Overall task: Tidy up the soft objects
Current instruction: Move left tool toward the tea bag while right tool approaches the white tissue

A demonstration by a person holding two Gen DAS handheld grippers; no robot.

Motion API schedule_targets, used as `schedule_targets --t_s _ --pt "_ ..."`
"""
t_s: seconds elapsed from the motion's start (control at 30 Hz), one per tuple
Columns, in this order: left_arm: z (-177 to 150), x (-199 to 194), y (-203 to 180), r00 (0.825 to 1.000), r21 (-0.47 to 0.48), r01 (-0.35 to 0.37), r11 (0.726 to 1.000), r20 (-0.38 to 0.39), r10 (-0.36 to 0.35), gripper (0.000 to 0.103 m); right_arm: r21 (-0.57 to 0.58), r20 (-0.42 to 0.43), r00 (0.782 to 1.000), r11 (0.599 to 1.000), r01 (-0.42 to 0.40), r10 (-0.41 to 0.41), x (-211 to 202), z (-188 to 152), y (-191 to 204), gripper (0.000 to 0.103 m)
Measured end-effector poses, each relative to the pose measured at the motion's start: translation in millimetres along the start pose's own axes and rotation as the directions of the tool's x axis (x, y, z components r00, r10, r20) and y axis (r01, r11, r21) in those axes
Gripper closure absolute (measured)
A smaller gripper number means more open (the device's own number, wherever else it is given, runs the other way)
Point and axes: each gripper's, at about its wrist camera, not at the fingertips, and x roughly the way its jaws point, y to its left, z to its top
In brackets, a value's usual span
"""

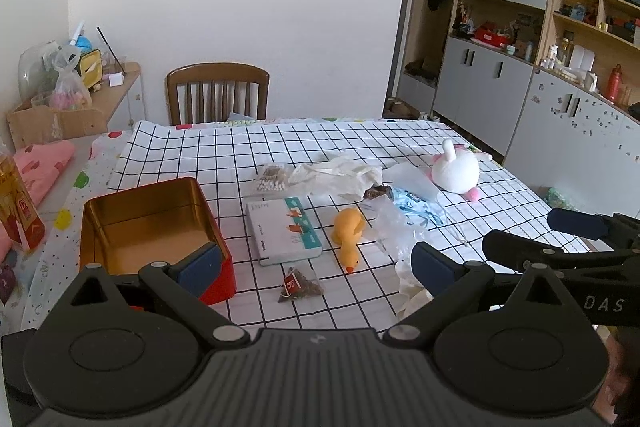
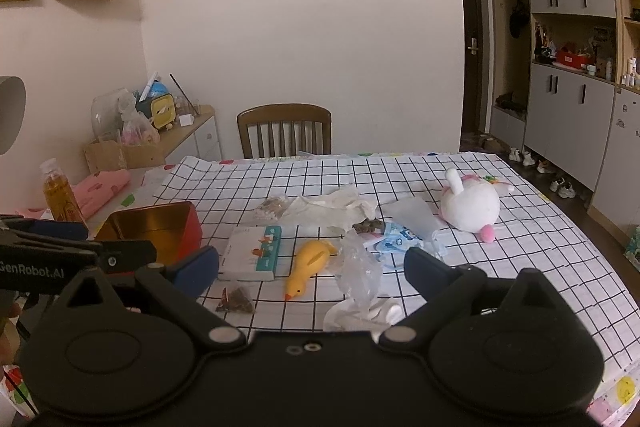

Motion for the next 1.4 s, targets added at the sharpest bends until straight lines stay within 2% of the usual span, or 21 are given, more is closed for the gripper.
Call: schedule_targets --t_s 0.7,0.93,1.23,1.4 --pt "0 0 2 0.999 0.007 0.032 0.999 -0.004 -0.032 0.001 0.002 -0.005 1.000 1.000 0.011 -0.011 -3 -1 0 0.007" --pt "1 10 -3 0.998 0.006 0.056 0.998 -0.023 -0.056 0.001 0.010 -0.022 0.999 1.000 0.023 -0.023 0 -3 -7 0.007" --pt "5 25 -12 0.998 0.014 0.057 0.998 -0.039 -0.056 0.001 0.021 -0.020 1.000 1.000 0.014 -0.013 8 -4 -20 0.007" --pt "7 37 -12 0.997 0.011 0.055 0.998 -0.062 -0.054 0.001 0.021 -0.046 0.999 1.000 0.002 -0.001 18 -6 -25 0.007"
